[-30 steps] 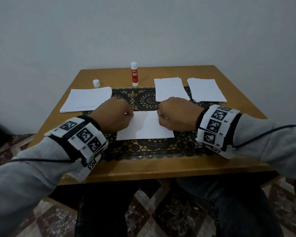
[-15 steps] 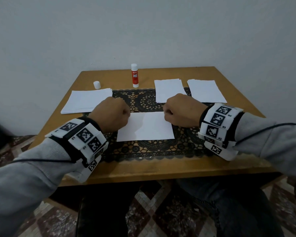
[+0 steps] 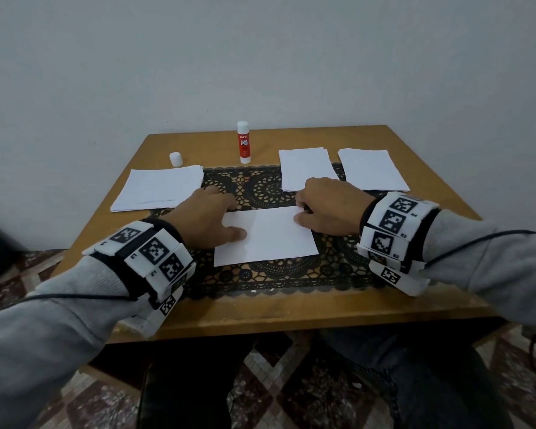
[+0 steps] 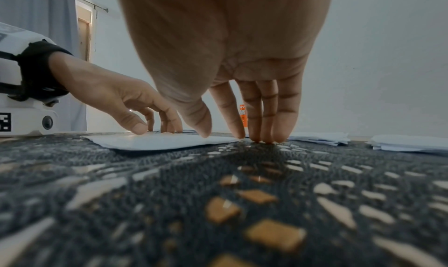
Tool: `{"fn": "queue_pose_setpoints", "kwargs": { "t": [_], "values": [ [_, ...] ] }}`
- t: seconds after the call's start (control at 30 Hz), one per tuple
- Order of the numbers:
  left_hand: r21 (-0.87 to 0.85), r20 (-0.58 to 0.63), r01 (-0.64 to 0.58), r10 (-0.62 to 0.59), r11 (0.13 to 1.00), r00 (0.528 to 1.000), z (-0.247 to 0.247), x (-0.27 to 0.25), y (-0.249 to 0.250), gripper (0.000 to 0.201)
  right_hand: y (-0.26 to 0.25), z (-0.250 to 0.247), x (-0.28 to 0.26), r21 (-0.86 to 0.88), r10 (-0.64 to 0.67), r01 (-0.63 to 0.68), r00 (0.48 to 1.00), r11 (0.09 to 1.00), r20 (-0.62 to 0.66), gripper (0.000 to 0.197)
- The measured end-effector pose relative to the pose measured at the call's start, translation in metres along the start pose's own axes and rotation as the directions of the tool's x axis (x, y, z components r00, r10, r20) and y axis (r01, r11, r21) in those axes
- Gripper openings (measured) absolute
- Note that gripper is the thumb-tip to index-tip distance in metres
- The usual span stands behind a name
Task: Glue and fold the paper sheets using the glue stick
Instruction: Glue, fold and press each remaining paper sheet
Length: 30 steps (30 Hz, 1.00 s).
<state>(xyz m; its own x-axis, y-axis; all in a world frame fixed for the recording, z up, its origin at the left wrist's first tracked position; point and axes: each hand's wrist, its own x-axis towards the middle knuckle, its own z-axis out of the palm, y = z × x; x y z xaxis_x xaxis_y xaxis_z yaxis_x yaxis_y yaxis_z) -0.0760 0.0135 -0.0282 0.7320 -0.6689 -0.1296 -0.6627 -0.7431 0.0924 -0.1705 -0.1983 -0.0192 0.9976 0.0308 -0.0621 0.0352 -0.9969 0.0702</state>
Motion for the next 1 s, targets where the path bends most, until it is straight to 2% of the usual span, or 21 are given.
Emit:
{"fn": "queue_pose_setpoints", "kwargs": {
  "t": [0.13,0.3,0.37,0.5,0.57,0.67,0.83,1.0],
  "values": [
    [-0.015,0.033,0.030,-0.029,0.999,0.999,0.001,-0.001,0.000,0.069,-0.003,-0.003,-0.001,-0.025,0.036,-0.034,0.998,0.999,0.050,0.037],
    [-0.022,0.051,0.045,-0.043,0.999,0.998,-0.002,-0.002,0.001,0.065,-0.009,-0.002,-0.009,-0.043,0.038,-0.029,0.976,0.999,0.213,0.047],
    [-0.034,0.052,0.067,-0.065,0.997,0.997,-0.002,-0.003,0.001,0.063,-0.010,-0.002,-0.013,-0.029,0.013,-0.006,0.964,1.000,0.267,0.059],
    [-0.056,0.034,0.096,-0.094,0.994,0.995,-0.003,-0.003,0.001,0.053,-0.008,-0.013,-0.019,0.001,0.001,-0.002,0.907,1.000,0.422,0.098],
    [-0.050,0.029,0.107,-0.105,0.993,0.994,-0.003,-0.003,0.001,0.045,-0.011,-0.019,-0.021,-0.037,0.011,0.008,0.876,0.999,0.482,0.107],
    [-0.068,0.006,0.119,-0.119,0.991,0.993,-0.004,0.000,0.001,0.028,-0.018,-0.026,-0.021,-0.111,0.053,0.008,0.845,0.994,0.532,0.107],
    [-0.121,-0.006,0.148,-0.150,0.982,0.989,-0.007,0.003,-0.002,0.018,-0.032,-0.034,-0.013,-0.229,0.115,0.025,0.809,0.973,0.577,0.108],
    [-0.215,0.000,0.164,-0.167,0.963,0.986,-0.011,0.006,-0.011,0.006,-0.039,-0.036,-0.011,-0.207,0.121,-0.002,0.817,0.978,0.564,0.099]
  ]
}}
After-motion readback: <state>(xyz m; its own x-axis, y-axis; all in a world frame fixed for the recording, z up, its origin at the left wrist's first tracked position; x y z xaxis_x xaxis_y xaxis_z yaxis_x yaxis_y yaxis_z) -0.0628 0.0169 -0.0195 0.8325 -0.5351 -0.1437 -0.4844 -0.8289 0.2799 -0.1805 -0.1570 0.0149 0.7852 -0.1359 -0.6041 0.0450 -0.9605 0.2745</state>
